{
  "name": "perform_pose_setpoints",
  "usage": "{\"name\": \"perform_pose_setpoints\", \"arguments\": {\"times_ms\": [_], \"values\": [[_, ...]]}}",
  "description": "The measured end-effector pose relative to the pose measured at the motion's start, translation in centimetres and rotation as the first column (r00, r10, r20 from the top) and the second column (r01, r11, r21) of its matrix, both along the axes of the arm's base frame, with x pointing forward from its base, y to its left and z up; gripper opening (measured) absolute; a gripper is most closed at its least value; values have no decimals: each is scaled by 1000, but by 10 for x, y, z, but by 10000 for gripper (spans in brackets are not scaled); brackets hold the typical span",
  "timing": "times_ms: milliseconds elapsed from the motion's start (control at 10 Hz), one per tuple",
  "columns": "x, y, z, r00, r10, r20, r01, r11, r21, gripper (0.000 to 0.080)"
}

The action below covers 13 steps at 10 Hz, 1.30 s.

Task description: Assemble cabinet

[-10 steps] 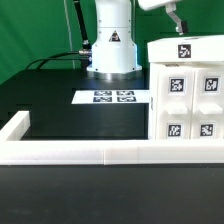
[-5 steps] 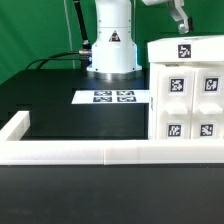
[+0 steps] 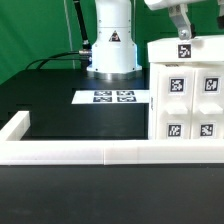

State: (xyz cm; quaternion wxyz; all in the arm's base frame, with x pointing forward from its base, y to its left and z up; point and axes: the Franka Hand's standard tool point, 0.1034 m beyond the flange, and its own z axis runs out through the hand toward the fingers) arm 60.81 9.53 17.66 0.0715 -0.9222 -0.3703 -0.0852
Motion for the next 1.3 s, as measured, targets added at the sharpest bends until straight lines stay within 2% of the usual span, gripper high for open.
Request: {"name": "perform_pose_setpoints", "arguments": {"times_ms": [600, 800, 1100, 1300], "values": [[-6, -3, -15, 1000, 6, -24, -6, 1000, -2, 797], [-6, -4, -16, 1000, 1, -27, -1, 1000, -1, 562], [-6, -5, -16, 999, -30, -33, 30, 1000, 1, 564], [-5, -6, -15, 985, -164, -58, 165, 986, 11, 564]]}}
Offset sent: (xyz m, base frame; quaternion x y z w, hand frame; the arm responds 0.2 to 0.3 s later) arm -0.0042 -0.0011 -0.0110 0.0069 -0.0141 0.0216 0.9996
